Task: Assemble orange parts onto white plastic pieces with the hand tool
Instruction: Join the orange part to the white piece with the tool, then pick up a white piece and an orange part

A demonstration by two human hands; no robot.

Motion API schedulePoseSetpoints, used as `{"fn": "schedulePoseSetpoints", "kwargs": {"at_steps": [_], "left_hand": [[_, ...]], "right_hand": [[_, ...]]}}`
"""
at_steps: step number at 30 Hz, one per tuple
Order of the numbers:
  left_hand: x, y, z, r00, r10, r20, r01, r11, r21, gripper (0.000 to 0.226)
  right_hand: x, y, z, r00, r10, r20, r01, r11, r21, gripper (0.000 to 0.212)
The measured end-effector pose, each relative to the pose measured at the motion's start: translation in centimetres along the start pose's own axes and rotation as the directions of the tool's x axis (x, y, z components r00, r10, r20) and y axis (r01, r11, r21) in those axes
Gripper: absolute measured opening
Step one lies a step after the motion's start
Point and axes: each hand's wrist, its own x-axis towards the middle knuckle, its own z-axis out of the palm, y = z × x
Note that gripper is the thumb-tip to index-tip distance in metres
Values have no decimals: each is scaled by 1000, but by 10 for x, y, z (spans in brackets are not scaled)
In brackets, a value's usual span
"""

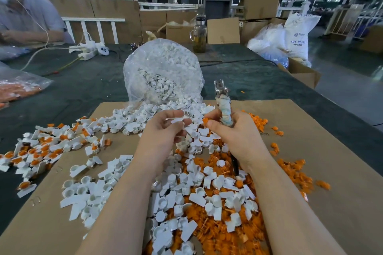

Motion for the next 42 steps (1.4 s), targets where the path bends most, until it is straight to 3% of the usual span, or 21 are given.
{"fn": "schedulePoseSetpoints", "kwargs": {"at_steps": [3, 5, 7, 10, 12, 15, 17, 20, 23, 25, 30, 42], "left_hand": [[2, -2, -2, 999, 20, -38, -20, 1000, 3, 23], [3, -2, -3, 997, 27, -69, -26, 1000, 13, 19], [3, -3, -4, 994, 21, -110, -21, 1000, 1, 16], [5, -4, -5, 981, 5, -194, -7, 1000, -7, 14], [6, -5, -6, 971, -1, -239, -2, 1000, -12, 13], [6, -4, -6, 958, 18, -286, -10, 999, 31, 13], [5, -4, -6, 948, 33, -315, -20, 999, 44, 13], [4, -2, -7, 939, 42, -341, -24, 998, 55, 11], [5, 0, -8, 931, 34, -363, -28, 999, 22, 12], [5, 1, -10, 927, 25, -374, -28, 1000, -2, 13], [5, 1, -10, 926, 12, -377, -25, 999, -29, 16], [4, -1, -7, 938, 1, -347, -12, 1000, -27, 18]], "right_hand": [[1, 2, -4, 999, -5, -51, -7, 973, -230, 8], [2, 5, -7, 993, -4, -117, -55, 865, -499, 1], [3, 9, -11, 977, -12, -215, -139, 725, -675, 7], [3, 14, -23, 888, -33, -458, -356, 580, -733, 21], [3, 15, -32, 807, -55, -587, -467, 549, -693, 22], [4, 16, -37, 776, -63, -627, -492, 561, -666, 17], [5, 17, -33, 844, -37, -534, -405, 608, -682, 21], [5, 14, -23, 983, 70, -167, -166, 719, -675, 22], [1, 5, -12, 960, 147, 238, 43, 763, -645, 15], [-3, 4, -4, 907, 170, 385, 126, 763, -634, 16], [-4, 3, 2, 879, 208, 429, 181, 687, -704, 26], [-2, 9, 6, 922, 163, 351, 166, 654, -738, 31]]}}
